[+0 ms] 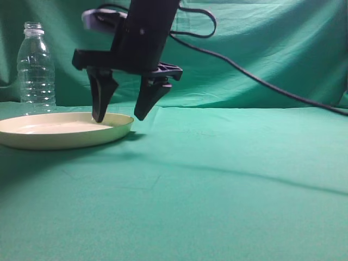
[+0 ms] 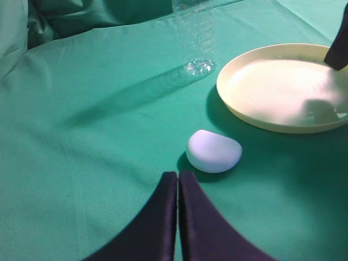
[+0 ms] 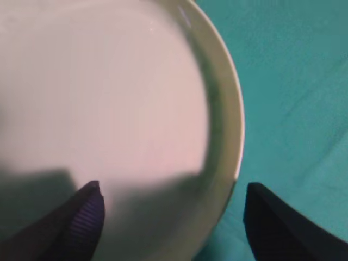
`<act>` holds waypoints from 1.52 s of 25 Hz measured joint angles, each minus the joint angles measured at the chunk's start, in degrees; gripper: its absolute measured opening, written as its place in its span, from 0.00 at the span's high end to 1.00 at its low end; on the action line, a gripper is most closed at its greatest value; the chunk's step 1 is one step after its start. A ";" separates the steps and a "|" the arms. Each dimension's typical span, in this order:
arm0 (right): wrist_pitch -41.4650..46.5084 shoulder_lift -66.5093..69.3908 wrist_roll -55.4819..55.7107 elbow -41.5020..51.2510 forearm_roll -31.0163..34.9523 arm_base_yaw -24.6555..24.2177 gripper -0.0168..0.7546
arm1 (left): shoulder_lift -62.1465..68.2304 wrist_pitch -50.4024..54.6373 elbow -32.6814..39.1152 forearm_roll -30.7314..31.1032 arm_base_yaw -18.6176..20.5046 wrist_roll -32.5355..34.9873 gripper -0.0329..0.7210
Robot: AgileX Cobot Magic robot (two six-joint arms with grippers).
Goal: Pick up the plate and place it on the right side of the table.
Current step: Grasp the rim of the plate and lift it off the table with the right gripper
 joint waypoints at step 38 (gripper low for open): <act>22.35 -12.35 13.02 -14.83 -22.44 -7.80 0.98 | 0.00 0.00 0.00 0.00 0.00 0.00 0.96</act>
